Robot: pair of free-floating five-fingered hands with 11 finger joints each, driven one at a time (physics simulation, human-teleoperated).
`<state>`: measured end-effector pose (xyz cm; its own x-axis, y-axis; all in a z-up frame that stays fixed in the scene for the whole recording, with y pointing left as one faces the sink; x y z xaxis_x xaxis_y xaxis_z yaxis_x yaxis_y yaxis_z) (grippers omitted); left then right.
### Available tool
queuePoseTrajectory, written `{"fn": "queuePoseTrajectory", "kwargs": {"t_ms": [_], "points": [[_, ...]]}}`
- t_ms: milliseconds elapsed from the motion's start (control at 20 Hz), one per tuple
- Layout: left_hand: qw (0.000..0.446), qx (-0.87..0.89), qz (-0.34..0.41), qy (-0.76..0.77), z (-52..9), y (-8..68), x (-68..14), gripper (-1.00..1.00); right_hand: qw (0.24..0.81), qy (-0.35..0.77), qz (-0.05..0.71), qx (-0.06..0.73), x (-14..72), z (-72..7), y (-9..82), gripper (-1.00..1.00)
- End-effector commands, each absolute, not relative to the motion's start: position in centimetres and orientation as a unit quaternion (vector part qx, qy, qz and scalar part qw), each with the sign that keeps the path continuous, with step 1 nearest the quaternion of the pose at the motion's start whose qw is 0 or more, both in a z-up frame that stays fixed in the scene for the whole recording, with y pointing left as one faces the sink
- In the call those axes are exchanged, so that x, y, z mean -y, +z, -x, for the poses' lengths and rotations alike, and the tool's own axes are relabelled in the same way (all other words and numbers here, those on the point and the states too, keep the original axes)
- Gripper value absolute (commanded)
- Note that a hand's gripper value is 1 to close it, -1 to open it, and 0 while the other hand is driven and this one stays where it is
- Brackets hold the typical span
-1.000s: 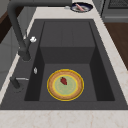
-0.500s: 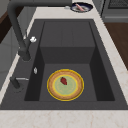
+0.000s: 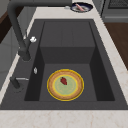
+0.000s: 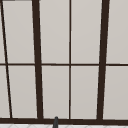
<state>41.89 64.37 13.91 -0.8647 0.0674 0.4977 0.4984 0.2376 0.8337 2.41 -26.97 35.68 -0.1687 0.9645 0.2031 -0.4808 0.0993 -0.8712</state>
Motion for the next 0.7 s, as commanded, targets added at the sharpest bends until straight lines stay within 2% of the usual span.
{"fn": "queuePoseTrajectory", "kwargs": {"t_ms": [0,150,350,650], "points": [[0.218,0.768,0.139,-0.585,-42.5,11.8,-64.4,-1.00,0.587,0.616,0.267,0.453,27.0,-2.4,35.7,0.00],[0.225,0.747,0.132,-0.612,-42.4,9.9,-64.4,-1.00,0.587,0.616,0.267,0.453,27.0,-2.4,35.7,0.00],[0.238,0.716,0.153,-0.637,-44.6,10.9,-64.2,-1.00,0.587,0.616,0.267,0.453,27.0,-2.4,35.7,0.00],[0.280,0.694,0.174,-0.640,-45.4,9.9,-63.9,-1.00,0.587,0.616,0.267,0.453,27.0,-2.4,35.7,0.00]]}}
